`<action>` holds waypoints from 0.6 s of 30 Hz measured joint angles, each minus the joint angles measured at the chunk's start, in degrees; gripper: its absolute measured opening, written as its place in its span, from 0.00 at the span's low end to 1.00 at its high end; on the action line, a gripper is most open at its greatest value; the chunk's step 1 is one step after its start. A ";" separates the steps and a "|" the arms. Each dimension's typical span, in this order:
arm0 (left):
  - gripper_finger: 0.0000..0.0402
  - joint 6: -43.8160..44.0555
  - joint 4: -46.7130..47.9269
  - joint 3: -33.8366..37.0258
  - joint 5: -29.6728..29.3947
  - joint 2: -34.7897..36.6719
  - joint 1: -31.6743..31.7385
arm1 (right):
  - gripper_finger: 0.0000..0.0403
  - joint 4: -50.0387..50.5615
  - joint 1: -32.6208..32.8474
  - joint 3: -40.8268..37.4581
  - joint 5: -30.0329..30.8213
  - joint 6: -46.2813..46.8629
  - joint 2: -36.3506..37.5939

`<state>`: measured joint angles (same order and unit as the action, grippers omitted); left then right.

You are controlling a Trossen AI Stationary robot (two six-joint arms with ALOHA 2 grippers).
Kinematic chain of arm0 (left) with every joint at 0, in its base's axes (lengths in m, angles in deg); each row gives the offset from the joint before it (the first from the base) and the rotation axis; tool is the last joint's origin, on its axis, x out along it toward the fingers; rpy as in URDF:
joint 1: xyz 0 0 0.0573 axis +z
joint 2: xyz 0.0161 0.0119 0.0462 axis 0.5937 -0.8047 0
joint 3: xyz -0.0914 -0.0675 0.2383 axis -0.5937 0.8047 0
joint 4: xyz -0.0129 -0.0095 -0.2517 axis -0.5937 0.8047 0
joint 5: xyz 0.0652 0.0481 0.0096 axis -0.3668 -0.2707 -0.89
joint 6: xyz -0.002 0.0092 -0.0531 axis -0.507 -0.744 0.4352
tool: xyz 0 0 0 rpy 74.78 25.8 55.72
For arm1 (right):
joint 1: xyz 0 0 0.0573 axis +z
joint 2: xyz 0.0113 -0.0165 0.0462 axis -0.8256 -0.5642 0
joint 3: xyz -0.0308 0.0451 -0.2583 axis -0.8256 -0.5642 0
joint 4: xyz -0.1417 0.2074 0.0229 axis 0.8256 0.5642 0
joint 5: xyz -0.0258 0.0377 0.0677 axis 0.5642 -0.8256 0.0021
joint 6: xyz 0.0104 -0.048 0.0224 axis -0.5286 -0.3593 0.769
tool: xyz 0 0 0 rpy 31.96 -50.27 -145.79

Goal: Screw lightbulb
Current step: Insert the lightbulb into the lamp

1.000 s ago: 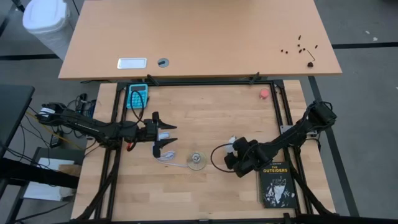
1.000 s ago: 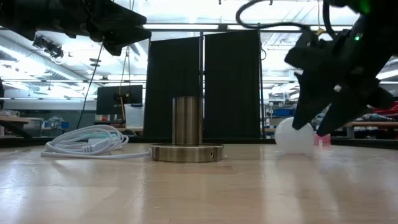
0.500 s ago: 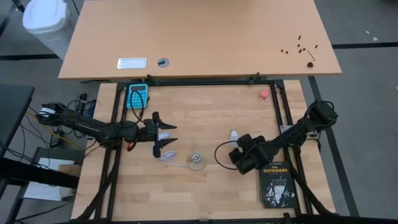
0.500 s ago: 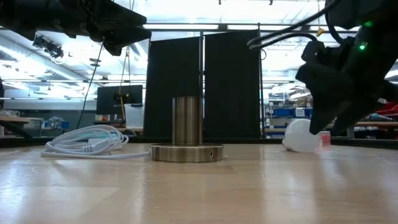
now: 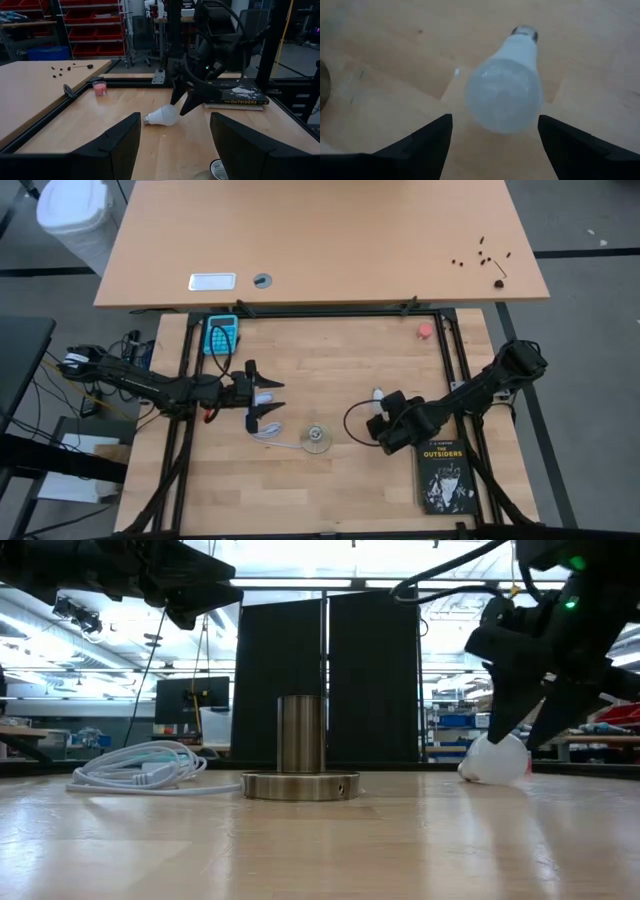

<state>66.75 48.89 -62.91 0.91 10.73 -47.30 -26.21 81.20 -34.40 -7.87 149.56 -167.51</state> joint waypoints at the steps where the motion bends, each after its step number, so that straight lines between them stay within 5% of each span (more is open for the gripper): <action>1: 0.61 0.01 -0.01 0.00 0.00 0.00 0.00 | 0.76 -0.12 -0.48 0.00 0.01 -0.24 0.00; 18: 0.61 1.29 0.06 0.00 -0.01 -0.02 0.00 | 0.76 1.85 -3.29 -0.04 4.23 -3.97 -1.37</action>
<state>68.05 48.95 -62.91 0.90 10.71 -47.30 -24.36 77.91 -34.44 -3.64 145.59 -168.88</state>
